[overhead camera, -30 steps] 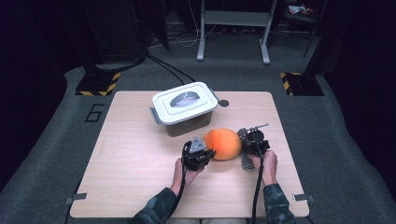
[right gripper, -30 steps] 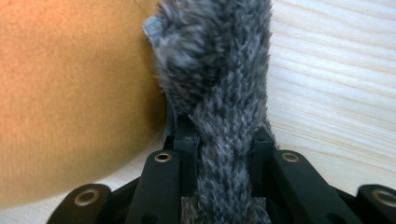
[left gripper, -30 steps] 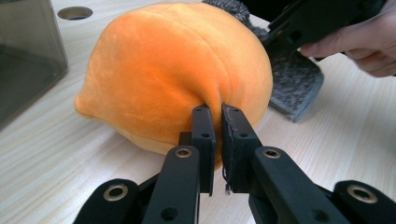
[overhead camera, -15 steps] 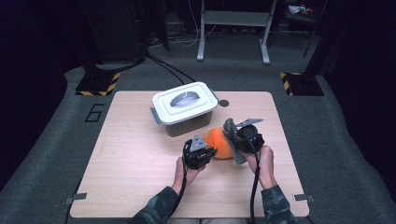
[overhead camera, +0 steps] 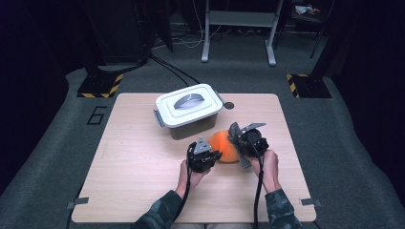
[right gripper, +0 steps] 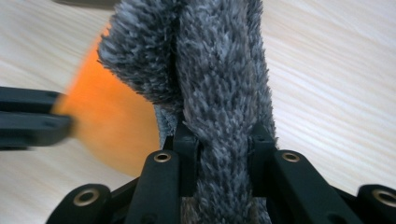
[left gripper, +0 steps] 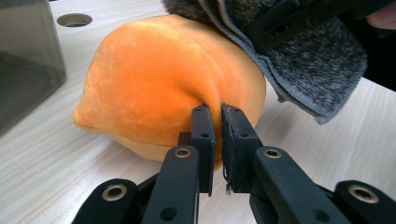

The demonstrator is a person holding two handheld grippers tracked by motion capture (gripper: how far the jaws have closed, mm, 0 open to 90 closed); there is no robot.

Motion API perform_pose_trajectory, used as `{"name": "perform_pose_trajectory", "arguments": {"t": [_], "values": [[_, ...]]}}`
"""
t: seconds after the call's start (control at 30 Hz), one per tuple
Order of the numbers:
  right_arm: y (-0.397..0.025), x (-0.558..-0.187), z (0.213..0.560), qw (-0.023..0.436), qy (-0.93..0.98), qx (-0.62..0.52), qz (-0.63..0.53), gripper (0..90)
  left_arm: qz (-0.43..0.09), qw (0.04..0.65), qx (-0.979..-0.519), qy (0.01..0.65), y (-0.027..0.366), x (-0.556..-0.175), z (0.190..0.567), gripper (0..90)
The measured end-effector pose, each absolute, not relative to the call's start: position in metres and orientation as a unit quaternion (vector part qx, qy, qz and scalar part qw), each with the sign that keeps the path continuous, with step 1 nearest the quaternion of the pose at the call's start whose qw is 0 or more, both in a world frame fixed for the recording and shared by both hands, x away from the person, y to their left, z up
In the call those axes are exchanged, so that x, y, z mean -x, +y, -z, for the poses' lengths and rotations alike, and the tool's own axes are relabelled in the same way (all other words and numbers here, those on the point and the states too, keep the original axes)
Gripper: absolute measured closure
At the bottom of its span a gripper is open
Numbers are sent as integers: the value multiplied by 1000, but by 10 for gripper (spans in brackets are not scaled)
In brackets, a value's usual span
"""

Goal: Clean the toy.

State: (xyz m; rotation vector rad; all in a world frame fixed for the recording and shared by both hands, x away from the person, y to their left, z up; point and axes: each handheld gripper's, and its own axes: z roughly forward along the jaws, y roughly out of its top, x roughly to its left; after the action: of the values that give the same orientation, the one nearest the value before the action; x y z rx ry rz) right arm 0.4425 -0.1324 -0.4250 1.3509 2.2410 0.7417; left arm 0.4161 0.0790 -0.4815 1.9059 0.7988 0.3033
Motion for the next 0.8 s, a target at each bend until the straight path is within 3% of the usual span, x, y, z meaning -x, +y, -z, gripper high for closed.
{"name": "perform_pose_trajectory", "arguments": {"t": [0.37, 0.63, 0.8], "values": [[-161, -456, 448, 182, 784, -537, -254, 717, -121, 502, -787, 337, 81, -416, 483, 839], [-171, -471, 486, 156, 786, -562, -207, 716, -129, 496, -789, 338, 86, -419, 485, 838], [-174, -465, 473, 165, 779, -566, -212, 721, -131, 495, -788, 341, 88, -419, 485, 837]]}}
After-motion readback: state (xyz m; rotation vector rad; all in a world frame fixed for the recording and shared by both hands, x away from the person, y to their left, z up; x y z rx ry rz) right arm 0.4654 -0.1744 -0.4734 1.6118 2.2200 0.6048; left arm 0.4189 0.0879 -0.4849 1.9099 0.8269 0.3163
